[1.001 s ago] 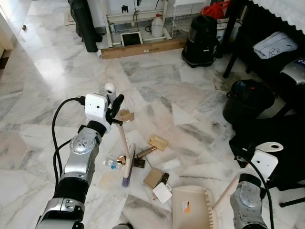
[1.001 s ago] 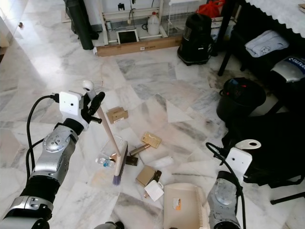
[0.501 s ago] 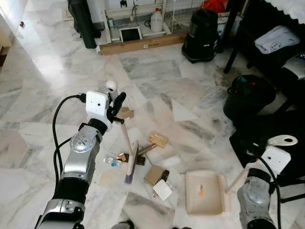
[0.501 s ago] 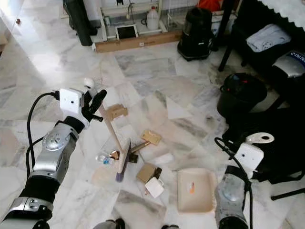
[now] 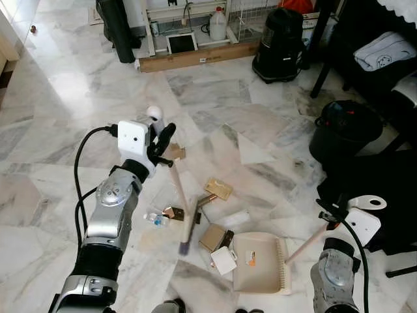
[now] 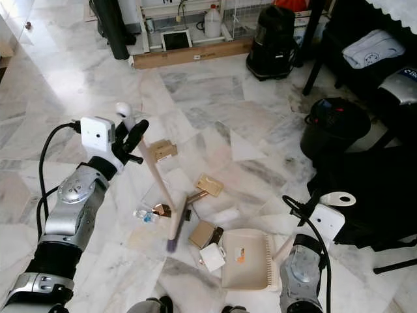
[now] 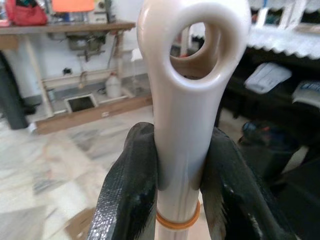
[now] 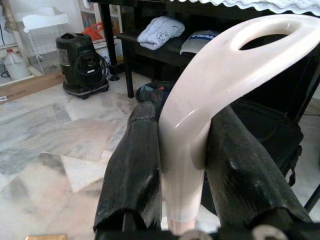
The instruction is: Sweep floor
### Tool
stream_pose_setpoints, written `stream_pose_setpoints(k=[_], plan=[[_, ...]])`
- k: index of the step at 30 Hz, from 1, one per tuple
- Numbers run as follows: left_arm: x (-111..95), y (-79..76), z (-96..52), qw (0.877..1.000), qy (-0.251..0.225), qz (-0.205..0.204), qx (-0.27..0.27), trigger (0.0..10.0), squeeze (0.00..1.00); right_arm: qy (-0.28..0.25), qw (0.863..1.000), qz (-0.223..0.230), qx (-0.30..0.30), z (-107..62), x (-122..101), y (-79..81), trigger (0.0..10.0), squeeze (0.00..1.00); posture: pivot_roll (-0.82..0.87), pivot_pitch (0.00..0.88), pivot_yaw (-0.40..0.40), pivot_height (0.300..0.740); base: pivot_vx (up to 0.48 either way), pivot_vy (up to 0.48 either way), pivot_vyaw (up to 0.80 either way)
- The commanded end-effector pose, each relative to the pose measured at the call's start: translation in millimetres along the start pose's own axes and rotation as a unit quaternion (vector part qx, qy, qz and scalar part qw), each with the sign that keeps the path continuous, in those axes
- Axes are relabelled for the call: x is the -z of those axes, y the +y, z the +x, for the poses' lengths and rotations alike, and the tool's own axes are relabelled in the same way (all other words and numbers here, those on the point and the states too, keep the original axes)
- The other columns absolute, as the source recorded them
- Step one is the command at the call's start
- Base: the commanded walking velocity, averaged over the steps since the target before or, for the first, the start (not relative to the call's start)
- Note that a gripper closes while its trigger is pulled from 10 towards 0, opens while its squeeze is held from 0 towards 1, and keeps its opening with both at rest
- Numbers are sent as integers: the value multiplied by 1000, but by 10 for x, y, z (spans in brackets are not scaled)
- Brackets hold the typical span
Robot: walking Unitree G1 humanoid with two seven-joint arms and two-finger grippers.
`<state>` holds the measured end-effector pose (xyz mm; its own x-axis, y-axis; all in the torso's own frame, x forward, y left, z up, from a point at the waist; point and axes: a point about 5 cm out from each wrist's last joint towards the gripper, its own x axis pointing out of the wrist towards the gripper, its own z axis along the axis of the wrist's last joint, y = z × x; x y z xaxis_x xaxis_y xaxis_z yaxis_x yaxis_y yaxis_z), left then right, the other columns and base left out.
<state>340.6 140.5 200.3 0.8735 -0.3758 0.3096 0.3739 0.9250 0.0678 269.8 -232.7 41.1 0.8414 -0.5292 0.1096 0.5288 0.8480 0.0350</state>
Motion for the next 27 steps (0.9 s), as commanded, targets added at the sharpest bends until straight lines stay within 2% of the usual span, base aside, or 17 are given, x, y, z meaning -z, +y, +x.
stream_pose_setpoints(k=[1, 2, 6, 8, 13, 14, 20, 27], plan=[[-230, -75, 79, 999, -44, -1, 29, 10000, 0, 70, 997, -23, 3, -183, 246, -82, 10000, 0, 222, 204, 35, 740, 0, 0, 0], [-268, -167, 90, 997, -46, -8, 63, 10000, 0, 72, 997, -24, 4, -176, 248, -93, 10000, 0, 218, 201, 33, 740, 0, 0, 0], [-243, -259, 77, 994, -29, -27, 104, 10000, 0, 70, 997, -25, 6, -150, 236, -111, 10000, 0, 218, 196, 32, 740, 0, 0, 0], [-227, -261, 71, 994, -25, -27, 106, 10000, 0, 70, 997, -25, 6, -146, 234, -112, 10000, 0, 218, 196, 32, 740, 0, 0, 0], [-20, -285, -40, 987, 39, -78, 136, 10000, 0, 70, 997, -25, 7, -126, 228, -121, 10000, 0, 213, 192, 27, 740, 0, 0, 0], [55, -273, -82, 985, 57, -88, 137, 10000, 0, 71, 997, -26, 7, -123, 229, -123, 10000, 0, 213, 192, 25, 740, 0, 0, 0], [340, -123, -247, 986, 108, -83, 96, 10000, 0, 69, 997, -27, 5, -111, 220, -116, 10000, 0, 207, 194, 19, 740, 0, 0, 0], [451, -34, -325, 988, 130, -58, 63, 10000, 0, 65, 998, -27, 4, -98, 207, -123, 10000, 0, 202, 197, 14, 740, 0, 0, 0]])
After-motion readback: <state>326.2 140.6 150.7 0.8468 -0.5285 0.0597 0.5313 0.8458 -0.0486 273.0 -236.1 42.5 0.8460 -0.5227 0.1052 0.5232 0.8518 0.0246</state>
